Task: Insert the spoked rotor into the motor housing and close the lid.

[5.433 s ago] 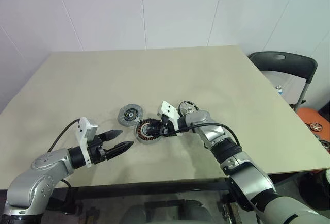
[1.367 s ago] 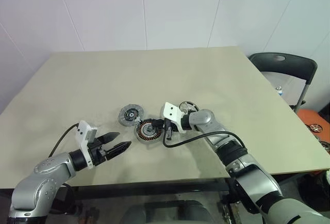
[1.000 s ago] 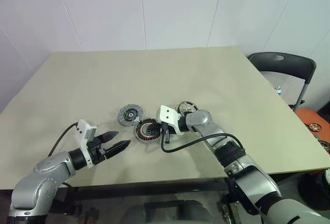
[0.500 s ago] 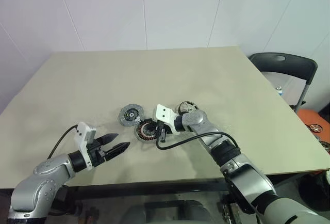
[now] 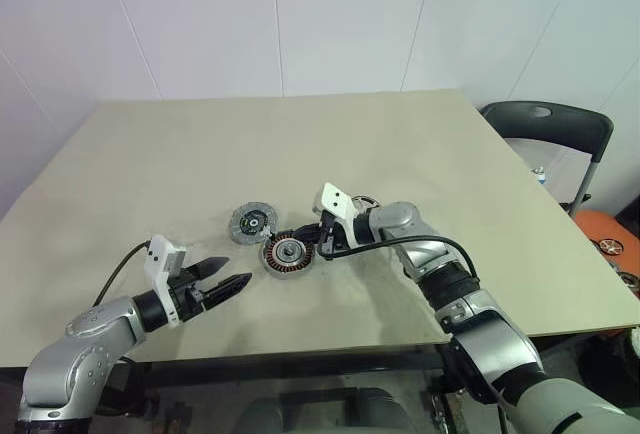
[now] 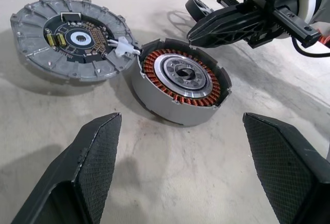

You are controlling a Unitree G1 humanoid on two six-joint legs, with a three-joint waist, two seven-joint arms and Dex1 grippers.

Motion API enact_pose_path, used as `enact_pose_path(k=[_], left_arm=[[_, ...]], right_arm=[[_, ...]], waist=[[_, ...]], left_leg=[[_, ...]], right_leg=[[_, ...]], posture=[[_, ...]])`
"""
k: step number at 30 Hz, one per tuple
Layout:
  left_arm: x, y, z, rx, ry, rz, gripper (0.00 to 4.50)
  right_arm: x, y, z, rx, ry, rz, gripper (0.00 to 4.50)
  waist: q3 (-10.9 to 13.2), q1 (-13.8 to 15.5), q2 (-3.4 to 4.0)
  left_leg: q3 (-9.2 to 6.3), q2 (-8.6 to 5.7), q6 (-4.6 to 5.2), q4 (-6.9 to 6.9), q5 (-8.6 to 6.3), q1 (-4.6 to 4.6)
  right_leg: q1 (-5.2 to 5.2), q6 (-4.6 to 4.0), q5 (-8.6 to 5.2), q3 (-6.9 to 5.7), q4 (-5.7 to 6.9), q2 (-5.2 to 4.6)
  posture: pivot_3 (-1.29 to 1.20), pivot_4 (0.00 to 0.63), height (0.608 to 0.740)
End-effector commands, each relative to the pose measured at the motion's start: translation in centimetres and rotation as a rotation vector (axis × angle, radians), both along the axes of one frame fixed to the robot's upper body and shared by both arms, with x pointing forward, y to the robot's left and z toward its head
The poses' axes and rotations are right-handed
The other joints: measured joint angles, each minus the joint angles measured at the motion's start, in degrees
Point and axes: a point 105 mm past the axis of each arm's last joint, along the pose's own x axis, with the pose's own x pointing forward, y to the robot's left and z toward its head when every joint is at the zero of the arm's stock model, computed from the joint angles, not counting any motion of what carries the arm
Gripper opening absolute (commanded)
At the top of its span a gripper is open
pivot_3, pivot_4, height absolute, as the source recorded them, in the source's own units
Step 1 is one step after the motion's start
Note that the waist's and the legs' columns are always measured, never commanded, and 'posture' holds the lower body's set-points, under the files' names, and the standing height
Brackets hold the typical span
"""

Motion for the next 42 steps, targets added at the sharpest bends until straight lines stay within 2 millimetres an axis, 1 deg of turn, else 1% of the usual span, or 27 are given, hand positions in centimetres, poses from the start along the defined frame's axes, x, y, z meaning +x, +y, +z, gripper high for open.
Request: enact_pose_path(k=[1,3,7,8,10,12,14,17,19,27,35,38,40,42], left_arm=[[0.3,0.1,1.0,0.007,-0.053,0.002,4.02],[0.2,0.1,0.9,0.005,-0.051,0.005,4.02],[0.2,0.2,0.8,0.003,-0.048,0.008,4.02],[0.1,0.2,0.8,0.002,-0.047,0.008,4.02],[0.1,0.1,0.7,0.005,-0.047,0.007,4.02],[0.1,0.0,0.7,0.004,-0.048,0.006,4.02],[0.1,0.0,0.7,0.003,-0.049,0.006,4.02],[0.0,0.0,0.7,0.003,-0.048,0.009,4.02],[-0.1,0.0,0.6,0.003,-0.046,0.010,4.02],[-0.2,0.2,0.5,0.009,-0.040,0.016,4.02],[0.0,0.0,0.6,0.008,-0.044,0.012,4.02],[0.1,0.1,0.8,0.010,-0.048,0.014,4.02],[0.1,0.2,0.9,0.012,-0.050,0.015,4.02],[0.1,0.3,0.9,0.016,-0.049,0.018,4.02]], right_arm=[[0.3,0.8,1.3,0.022,-0.050,0.014,0.04],[0.2,1.1,1.3,0.029,-0.045,0.016,0.04],[-0.7,2.0,2.2,0.094,0.025,0.058,0.04],[-1.1,2.0,2.0,0.076,0.030,0.081,0.04],[-2.0,2.1,0.4,-0.014,-0.012,0.140,0.04],[-2.4,2.2,-0.4,-0.042,-0.019,0.156,0.04],[-2.2,2.4,-0.5,-0.031,-0.010,0.135,0.04],[-1.5,2.4,-1.1,-0.054,-0.050,0.098,0.04],[-1.4,2.3,-1.3,-0.056,-0.050,0.096,0.04],[-0.4,1.8,-1.4,-0.044,-0.069,0.032,0.04],[-0.4,1.2,-1.4,-0.067,-0.100,0.047,0.04],[-0.8,0.5,-1.4,-0.095,-0.112,0.086,0.04],[-1.6,-0.3,-1.9,-0.128,-0.072,0.141,0.04],[-1.5,-1.0,-2.4,-0.158,-0.071,0.136,0.04]], waist=[[0.00,0.01,0.00],[0.00,0.01,0.00],[0.00,0.01,0.00],[0.00,0.02,0.00],[0.00,0.01,0.00],[-0.01,0.02,0.00],[0.00,0.02,0.00],[-0.02,0.01,-0.03],[-0.03,0.00,-0.02],[-0.05,0.07,-0.03],[-0.05,0.08,-0.03],[-0.05,0.12,-0.03],[-0.05,0.16,-0.03],[-0.06,0.12,-0.04]], left_leg=[[0.00,0.00,0.00,0.00,0.00,-0.01],[0.00,0.00,0.00,0.01,0.00,-0.02],[0.00,0.00,0.00,0.00,0.00,-0.02],[-0.01,0.00,0.00,0.00,0.00,-0.02],[-0.01,0.00,0.00,0.01,0.00,-0.04],[0.00,0.00,0.00,0.00,0.00,-0.03],[-0.01,0.00,0.00,0.00,0.00,-0.03],[0.00,0.00,-0.01,0.02,0.00,-0.01],[0.00,0.00,-0.01,0.02,0.00,0.02],[0.00,-0.01,-0.01,0.04,0.01,0.03],[0.00,0.00,-0.01,0.03,0.01,0.05],[0.00,0.00,-0.01,0.03,0.01,0.05],[0.00,-0.01,-0.01,0.03,0.01,0.04],[0.00,-0.01,-0.01,0.03,0.01,0.06]], right_leg=[[-0.01,0.00,0.00,0.00,0.00,0.00],[-0.01,0.00,0.00,0.00,-0.01,-0.01],[-0.02,0.00,0.00,0.00,0.00,-0.01],[-0.02,0.00,0.00,0.00,0.00,-0.01],[-0.03,0.00,0.00,0.00,-0.01,-0.02],[-0.02,0.00,0.00,-0.01,-0.01,-0.02],[-0.03,0.00,0.00,-0.01,0.00,-0.01],[-0.02,-0.01,0.01,0.00,0.01,-0.01],[0.00,-0.01,0.01,0.00,0.01,-0.01],[0.04,-0.02,0.01,0.00,0.01,-0.01],[0.05,-0.02,0.01,0.00,0.01,0.00],[0.06,-0.02,0.01,-0.01,0.01,0.00],[0.07,-0.02,0.01,-0.01,0.00,0.00],[0.09,-0.02,0.01,-0.01,-0.02,-0.01]], posture=[[0.00,0.000,0.740],[0.00,0.000,0.740],[0.00,0.000,0.740],[0.00,0.000,0.740],[0.00,0.000,0.740],[0.00,0.000,0.740],[0.00,0.000,0.740],[0.00,0.000,0.740],[0.00,0.000,0.740],[0.00,0.000,0.740],[0.00,0.000,0.740],[0.00,0.000,0.740],[0.00,0.000,0.740],[0.00,0.000,0.740]])
